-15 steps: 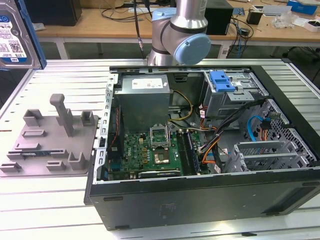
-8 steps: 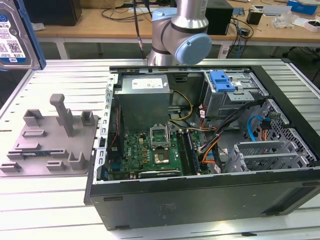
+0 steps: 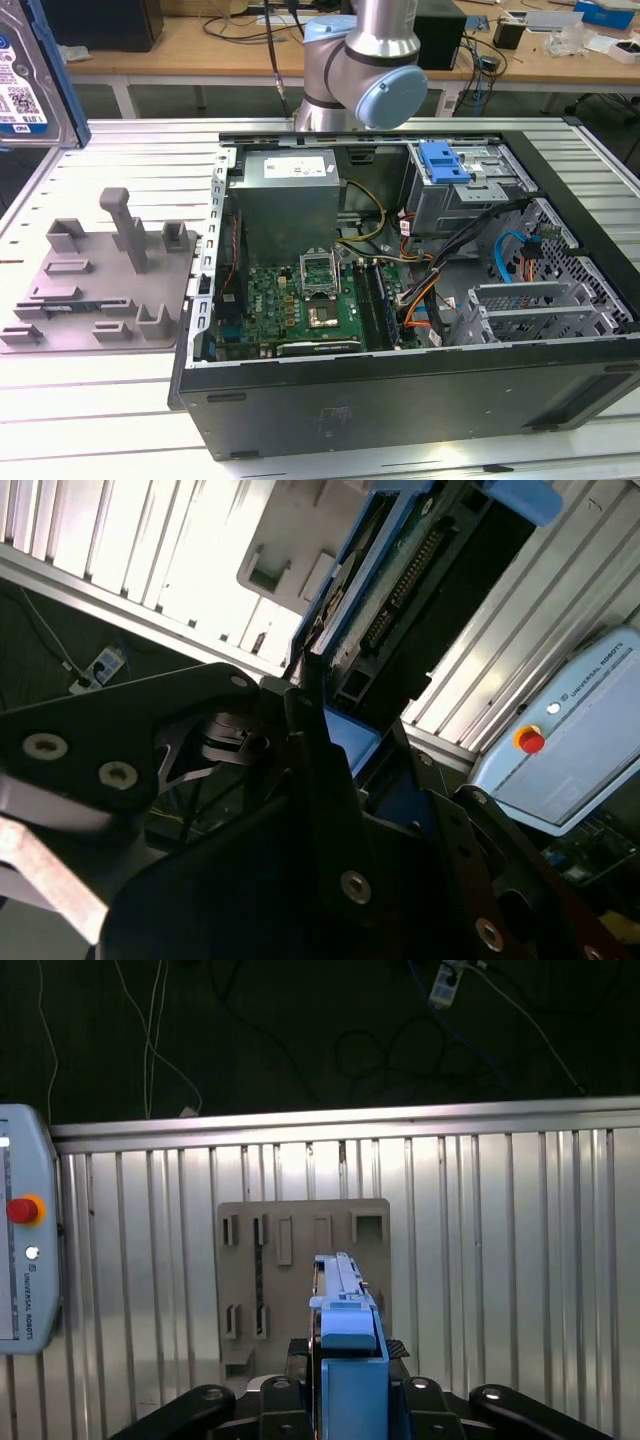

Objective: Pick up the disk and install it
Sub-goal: 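Pick up the disk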

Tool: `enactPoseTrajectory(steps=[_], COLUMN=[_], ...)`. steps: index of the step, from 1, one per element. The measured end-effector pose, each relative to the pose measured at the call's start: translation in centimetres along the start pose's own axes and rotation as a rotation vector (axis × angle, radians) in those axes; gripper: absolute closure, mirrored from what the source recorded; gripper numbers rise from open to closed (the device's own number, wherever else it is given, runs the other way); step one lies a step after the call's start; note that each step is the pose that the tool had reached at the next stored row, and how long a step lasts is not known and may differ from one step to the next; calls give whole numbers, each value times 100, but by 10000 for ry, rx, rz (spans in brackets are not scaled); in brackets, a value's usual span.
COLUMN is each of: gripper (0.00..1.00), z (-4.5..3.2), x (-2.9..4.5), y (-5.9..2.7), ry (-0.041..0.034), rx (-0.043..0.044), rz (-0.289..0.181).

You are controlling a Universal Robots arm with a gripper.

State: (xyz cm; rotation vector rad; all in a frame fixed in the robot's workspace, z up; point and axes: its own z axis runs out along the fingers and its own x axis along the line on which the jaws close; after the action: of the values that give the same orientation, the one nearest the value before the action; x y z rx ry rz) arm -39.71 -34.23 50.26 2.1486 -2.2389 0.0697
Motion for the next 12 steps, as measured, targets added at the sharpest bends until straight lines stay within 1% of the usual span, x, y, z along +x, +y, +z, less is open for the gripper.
enactPoseTrajectory(steps=[5, 6, 7, 8, 10, 11, 12], gripper=[63, 63, 63, 63, 63, 63, 63], z=[5, 8, 10, 12, 15, 18, 19], x=[124, 172, 195, 238, 283, 322, 345], y=[-70, -100, -117, -153, -203, -247, -275], ry=[1, 0, 0, 0, 0, 0, 0], rx=[-16, -18, -19, -19, -20, -20, -22], rz=[-2, -1, -3, -2, -1, -4, -3])
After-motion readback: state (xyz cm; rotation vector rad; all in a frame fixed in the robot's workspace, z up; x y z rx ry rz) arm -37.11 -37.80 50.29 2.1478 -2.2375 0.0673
